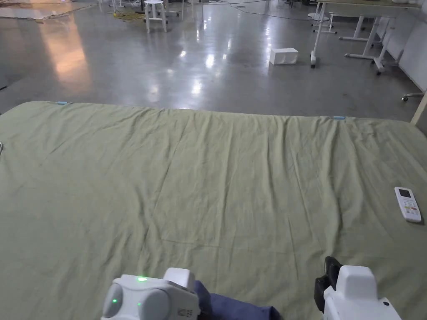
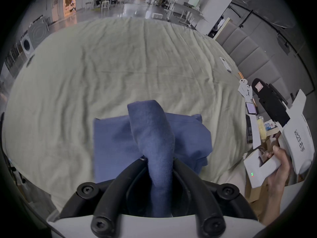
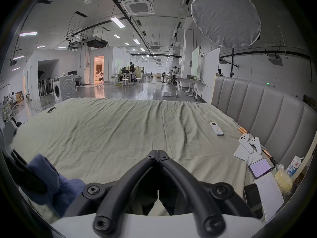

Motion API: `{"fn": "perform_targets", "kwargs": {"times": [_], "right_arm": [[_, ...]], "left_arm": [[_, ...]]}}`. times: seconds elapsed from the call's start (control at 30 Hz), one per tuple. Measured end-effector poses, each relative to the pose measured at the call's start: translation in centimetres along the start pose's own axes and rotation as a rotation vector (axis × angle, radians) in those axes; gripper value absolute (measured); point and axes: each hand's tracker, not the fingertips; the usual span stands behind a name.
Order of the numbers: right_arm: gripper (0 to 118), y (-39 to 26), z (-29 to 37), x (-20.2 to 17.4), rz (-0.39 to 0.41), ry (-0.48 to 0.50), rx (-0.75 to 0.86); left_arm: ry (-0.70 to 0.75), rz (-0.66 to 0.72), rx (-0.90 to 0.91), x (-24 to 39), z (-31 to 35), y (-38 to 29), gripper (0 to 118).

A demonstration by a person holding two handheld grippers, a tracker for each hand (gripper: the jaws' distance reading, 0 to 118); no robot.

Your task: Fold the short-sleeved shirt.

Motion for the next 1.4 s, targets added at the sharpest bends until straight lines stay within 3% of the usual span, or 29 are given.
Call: {"fn": "perform_targets", "kwargs": {"times": [0.27,0.33,0.4,0.47,0.53,0.73,0.77,0.83,0.97,1.13,1.4], "right_arm": [[0,-0.5,0.0,0.6,-0.008,-0.013,-0.015],[0,-0.5,0.0,0.7,-0.007,-0.017,-0.016],[0,-0.6,0.0,0.8,-0.006,-0.016,-0.019],[0,-0.6,0.0,0.8,-0.004,-0.017,-0.021],[0,-0.6,0.0,0.9,-0.002,-0.018,-0.021],[0,-0.6,0.1,1.1,-0.001,-0.024,-0.022],[0,-0.6,0.0,1.1,-0.003,-0.024,-0.023],[0,-0.6,0.0,1.2,-0.004,-0.024,-0.024],[0,-0.5,0.1,1.3,-0.002,-0.025,-0.020],[0,-0.4,0.2,1.8,0.003,-0.030,-0.025],[0,-0.6,0.3,2.1,0.001,-0.040,-0.029]], "left_arm": [[-0.006,0.072,-0.056,3.1,-5.4,0.2,12],[-0.005,0.079,-0.059,2.9,-6.2,0.1,17],[-0.071,0.105,-0.057,2.7,-6.6,0.1,41],[-0.159,0.125,-0.044,2.4,-5.7,0.0,74],[-0.187,0.067,-0.006,2.4,-4.5,0.0,81],[-0.207,0.052,0.074,0.7,-0.8,0.4,75],[-0.210,0.053,0.080,0.5,-0.8,0.4,66],[-0.193,0.054,0.074,0.4,-1.6,0.5,62],[-0.163,0.034,0.019,1.1,-5.2,0.1,26],[-0.256,0.057,0.031,2.6,-8.1,-0.4,19],[-0.247,0.028,0.041,3.0,-9.7,-1.3,10]]}}
